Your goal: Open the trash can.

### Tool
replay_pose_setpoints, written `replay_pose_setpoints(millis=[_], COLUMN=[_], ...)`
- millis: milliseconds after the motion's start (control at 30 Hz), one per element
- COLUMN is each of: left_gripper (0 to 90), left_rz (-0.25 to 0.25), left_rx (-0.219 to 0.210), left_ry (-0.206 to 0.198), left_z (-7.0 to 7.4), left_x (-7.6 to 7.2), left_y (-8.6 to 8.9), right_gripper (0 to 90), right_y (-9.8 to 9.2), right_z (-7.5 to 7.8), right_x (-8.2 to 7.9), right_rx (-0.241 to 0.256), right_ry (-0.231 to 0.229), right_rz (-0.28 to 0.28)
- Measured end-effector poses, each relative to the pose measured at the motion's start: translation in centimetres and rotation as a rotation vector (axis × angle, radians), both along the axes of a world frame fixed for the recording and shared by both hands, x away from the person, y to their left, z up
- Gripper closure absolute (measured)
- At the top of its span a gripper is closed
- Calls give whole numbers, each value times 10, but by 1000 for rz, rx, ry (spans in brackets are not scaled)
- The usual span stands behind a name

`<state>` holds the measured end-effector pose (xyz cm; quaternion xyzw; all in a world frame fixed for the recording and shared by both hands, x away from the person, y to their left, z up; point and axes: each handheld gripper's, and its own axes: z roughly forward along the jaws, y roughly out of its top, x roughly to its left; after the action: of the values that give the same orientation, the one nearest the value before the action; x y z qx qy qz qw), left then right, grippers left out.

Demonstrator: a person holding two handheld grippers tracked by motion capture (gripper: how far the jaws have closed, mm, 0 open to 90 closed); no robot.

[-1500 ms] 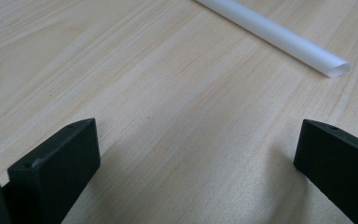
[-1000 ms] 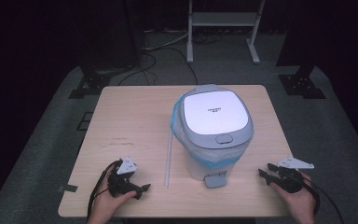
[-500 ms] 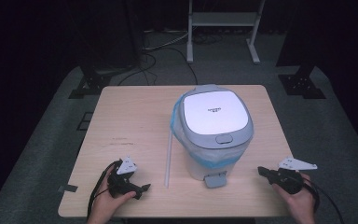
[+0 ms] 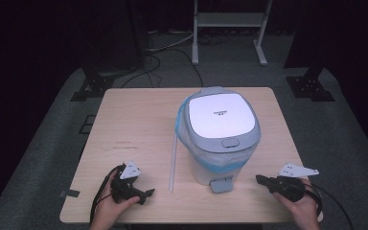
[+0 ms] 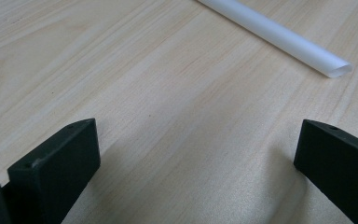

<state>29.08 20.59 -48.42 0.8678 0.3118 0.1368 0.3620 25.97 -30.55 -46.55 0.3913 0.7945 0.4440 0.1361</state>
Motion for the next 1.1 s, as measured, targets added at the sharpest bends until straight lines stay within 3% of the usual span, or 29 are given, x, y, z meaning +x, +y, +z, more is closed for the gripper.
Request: replay_pose_setpoints(millis=[300,600,1100], left_gripper=[0,0,0], left_rz=[2,2,3], left_rx=[0,-1,-1], left_ry=[0,0,0], left_z=[0,0,0], left_x=[0,0,0], left_y=[0,0,0], right_gripper=[897,898,897], right_y=[13,23,48], right_z=[3,5,5], right_x=[-1,-3,-1], right_rx=[27,43,68], right_ry=[10,25,-3], right_rz=[69,101,149])
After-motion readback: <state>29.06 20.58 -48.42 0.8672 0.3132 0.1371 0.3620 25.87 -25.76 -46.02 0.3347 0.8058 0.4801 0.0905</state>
